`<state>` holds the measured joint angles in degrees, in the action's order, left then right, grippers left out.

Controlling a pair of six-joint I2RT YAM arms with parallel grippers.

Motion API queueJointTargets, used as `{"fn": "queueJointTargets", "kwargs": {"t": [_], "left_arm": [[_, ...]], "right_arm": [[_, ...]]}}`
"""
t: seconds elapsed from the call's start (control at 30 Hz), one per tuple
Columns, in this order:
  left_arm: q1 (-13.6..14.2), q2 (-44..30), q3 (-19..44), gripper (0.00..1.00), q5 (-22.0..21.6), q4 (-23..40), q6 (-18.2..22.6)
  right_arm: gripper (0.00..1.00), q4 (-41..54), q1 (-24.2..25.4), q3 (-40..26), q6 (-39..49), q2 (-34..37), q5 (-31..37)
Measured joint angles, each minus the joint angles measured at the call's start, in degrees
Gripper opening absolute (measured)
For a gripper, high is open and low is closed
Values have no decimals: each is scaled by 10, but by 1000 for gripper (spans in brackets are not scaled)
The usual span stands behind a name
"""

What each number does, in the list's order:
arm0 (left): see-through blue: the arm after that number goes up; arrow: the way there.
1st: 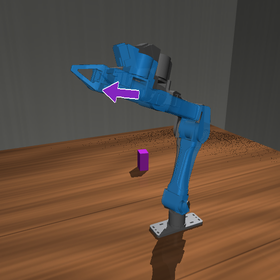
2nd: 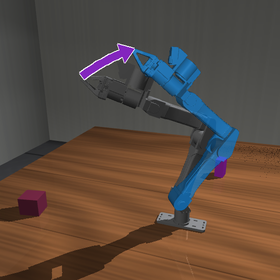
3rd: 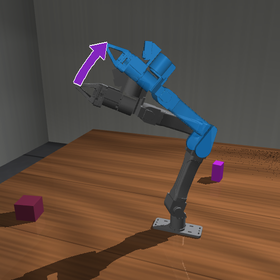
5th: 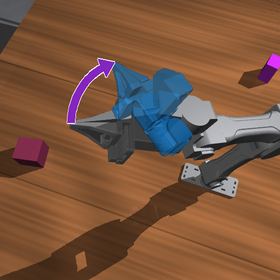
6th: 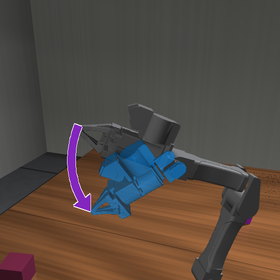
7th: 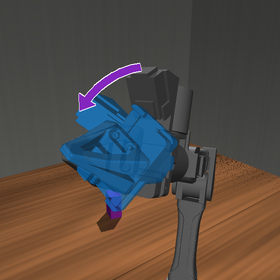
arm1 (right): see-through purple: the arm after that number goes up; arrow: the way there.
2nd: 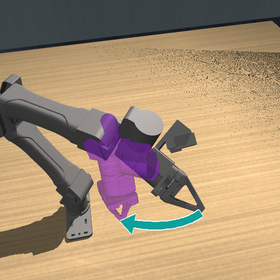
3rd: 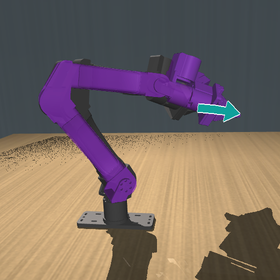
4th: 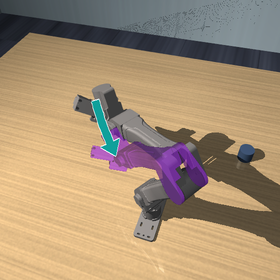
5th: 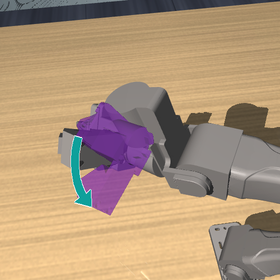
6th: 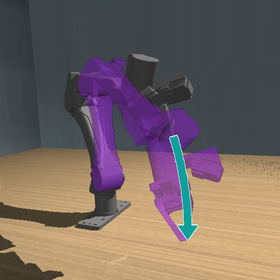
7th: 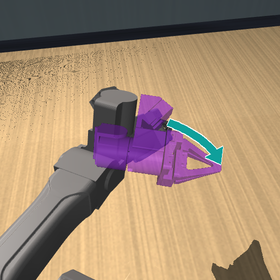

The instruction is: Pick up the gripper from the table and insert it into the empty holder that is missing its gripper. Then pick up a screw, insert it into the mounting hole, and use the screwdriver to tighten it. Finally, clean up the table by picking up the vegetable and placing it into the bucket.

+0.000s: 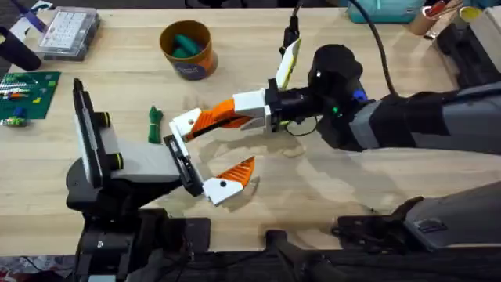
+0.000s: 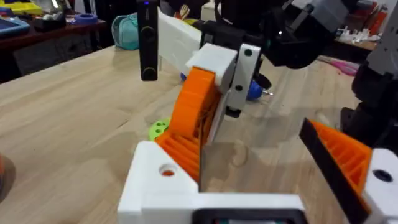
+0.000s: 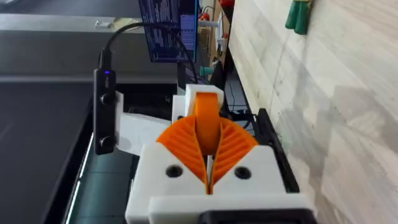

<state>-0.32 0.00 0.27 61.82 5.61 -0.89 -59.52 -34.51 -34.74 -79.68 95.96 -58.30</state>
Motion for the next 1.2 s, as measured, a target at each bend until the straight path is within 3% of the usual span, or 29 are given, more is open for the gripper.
{"fn": "queueJointTargets", "kwargs": {"t": [1.2], "left_arm": [[-5, 0, 0, 990, -2, 0, 8]], "right_arm": [[10, -104, -27, 51, -3, 0, 86]]}}
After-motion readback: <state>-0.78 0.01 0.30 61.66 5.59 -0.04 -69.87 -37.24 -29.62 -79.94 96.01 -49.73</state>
